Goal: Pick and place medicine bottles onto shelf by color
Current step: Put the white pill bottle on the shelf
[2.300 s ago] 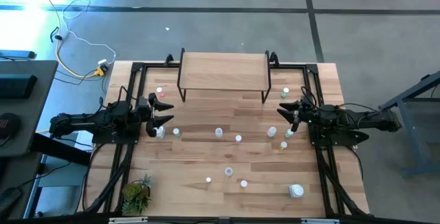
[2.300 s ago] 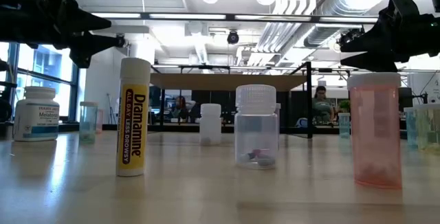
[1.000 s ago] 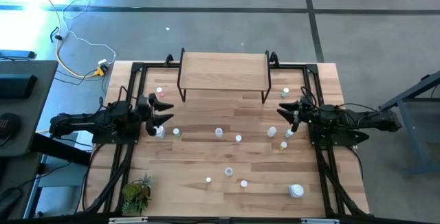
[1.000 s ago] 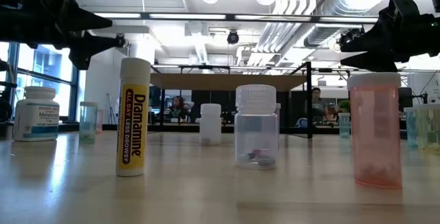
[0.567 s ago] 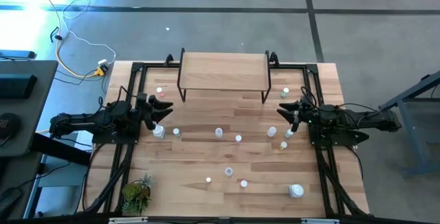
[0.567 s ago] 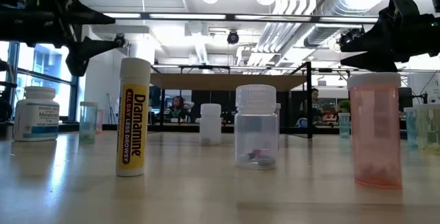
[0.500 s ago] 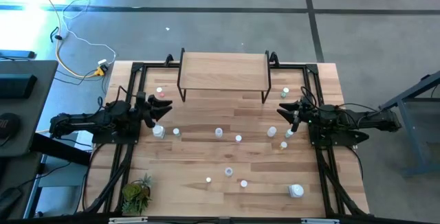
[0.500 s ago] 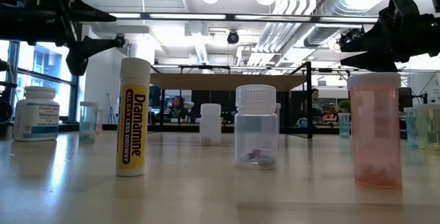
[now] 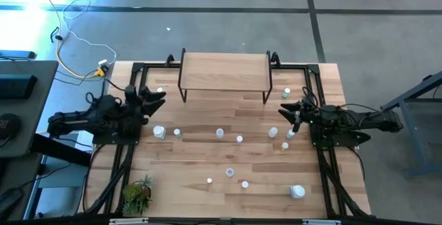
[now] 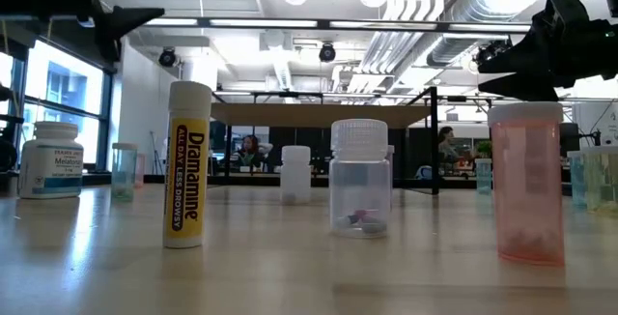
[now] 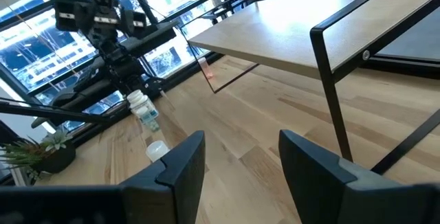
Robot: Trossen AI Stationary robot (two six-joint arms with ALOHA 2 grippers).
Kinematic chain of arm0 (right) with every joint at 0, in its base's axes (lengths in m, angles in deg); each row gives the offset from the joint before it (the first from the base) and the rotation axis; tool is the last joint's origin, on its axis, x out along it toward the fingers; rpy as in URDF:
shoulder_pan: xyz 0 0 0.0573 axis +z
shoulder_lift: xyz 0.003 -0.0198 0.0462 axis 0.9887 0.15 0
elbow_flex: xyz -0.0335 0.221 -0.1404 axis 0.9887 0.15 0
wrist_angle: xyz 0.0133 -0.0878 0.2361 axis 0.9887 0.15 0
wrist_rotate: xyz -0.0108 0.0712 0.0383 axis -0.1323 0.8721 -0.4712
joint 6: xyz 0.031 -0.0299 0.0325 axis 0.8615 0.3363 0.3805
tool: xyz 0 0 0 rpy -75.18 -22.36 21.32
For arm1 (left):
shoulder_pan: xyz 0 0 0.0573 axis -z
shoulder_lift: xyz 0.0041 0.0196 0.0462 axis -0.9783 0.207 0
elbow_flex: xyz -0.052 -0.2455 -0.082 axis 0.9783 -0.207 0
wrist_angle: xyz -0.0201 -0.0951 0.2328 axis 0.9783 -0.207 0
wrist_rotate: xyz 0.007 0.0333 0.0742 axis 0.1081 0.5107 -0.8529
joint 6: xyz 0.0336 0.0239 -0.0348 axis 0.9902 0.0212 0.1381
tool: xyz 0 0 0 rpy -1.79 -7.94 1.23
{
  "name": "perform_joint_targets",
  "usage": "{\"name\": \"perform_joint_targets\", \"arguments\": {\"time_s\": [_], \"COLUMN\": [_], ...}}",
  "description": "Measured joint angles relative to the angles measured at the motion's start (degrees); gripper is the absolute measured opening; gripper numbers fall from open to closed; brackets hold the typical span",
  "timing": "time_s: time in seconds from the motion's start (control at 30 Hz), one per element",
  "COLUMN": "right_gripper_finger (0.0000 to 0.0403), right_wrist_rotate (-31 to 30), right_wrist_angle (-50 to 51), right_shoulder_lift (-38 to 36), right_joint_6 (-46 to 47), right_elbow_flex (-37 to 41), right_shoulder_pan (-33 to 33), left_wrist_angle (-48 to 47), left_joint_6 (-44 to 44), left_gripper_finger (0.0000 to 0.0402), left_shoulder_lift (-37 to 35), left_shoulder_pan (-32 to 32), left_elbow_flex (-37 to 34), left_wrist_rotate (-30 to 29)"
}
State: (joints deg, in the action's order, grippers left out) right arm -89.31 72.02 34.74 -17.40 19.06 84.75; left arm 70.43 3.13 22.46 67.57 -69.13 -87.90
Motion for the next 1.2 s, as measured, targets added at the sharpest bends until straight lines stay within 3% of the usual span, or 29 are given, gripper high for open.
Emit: {"name": "perform_joint_targets", "arguments": {"time_s": [0.2,0.6,0.93,1.2], "right_gripper_finger": [0.0177,0.0177,0.0177,0.0177], "right_wrist_rotate": [0.0,0.1,0.3,0.3], "right_wrist_angle": [0.0,0.0,0.0,0.0], "right_shoulder_lift": [0.0,0.0,0.0,0.0], "right_joint_6": [0.0,0.0,0.0,0.0], "right_elbow_flex": [0.0,0.0,0.0,0.0], "right_shoulder_pan": [0.0,0.0,0.0,0.0], "left_wrist_angle": [-15.4,-30.1,-40.6,-42.3], "left_joint_6": [1.9,12.9,17.0,16.9], "left_gripper_finger": [0.0232,0.0232,0.0232,0.0232], "left_shoulder_lift": [8.0,28.0,40.1,47.9], "left_shoulder_pan": [0.0,0.0,3.2,8.9], "left_elbow_flex": [9.7,22.5,24.2,24.2], "left_wrist_rotate": [4.1,9.2,11.2,7.1]}}
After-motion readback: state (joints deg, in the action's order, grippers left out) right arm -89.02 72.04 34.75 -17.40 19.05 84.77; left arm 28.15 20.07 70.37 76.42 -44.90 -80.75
